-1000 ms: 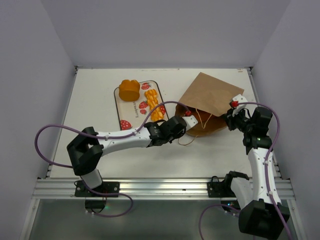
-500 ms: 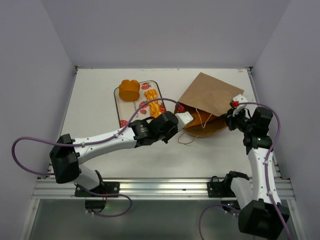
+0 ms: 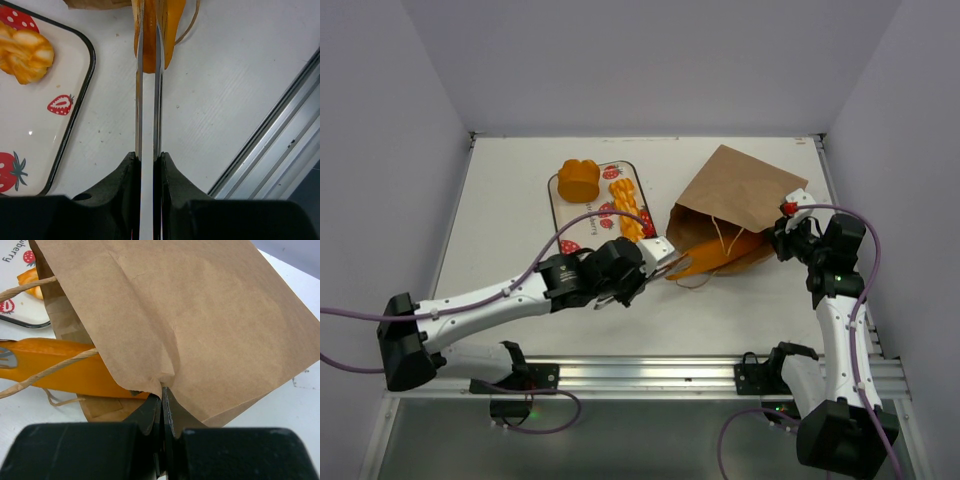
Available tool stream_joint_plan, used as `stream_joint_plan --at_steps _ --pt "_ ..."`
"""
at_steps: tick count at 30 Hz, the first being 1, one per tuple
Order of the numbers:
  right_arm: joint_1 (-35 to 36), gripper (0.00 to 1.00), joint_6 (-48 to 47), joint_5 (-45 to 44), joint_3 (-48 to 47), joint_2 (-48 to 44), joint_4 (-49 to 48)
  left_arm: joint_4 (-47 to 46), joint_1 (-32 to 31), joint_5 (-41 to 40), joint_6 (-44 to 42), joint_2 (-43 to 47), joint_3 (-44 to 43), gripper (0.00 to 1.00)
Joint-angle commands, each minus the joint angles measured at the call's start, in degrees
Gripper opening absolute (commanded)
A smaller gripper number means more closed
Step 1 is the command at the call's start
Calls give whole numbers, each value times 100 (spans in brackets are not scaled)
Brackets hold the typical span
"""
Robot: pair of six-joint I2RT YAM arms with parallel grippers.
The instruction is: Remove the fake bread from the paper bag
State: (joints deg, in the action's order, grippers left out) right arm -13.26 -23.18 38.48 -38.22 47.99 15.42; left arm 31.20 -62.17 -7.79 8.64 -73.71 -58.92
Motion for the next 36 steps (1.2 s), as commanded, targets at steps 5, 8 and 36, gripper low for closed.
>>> stream_joint_plan --at_steps 5,8,36 --pt "-63 0 -2 19 -37 -35 -92 306 -32 348 559 1252 240 0" --pt "-63 0 6 19 -37 -26 -92 544 -32 410 769 1674 424 0" --pt "-72 0 806 -1044 -46 132 -522 3260 -32 683 1816 3600 12 0"
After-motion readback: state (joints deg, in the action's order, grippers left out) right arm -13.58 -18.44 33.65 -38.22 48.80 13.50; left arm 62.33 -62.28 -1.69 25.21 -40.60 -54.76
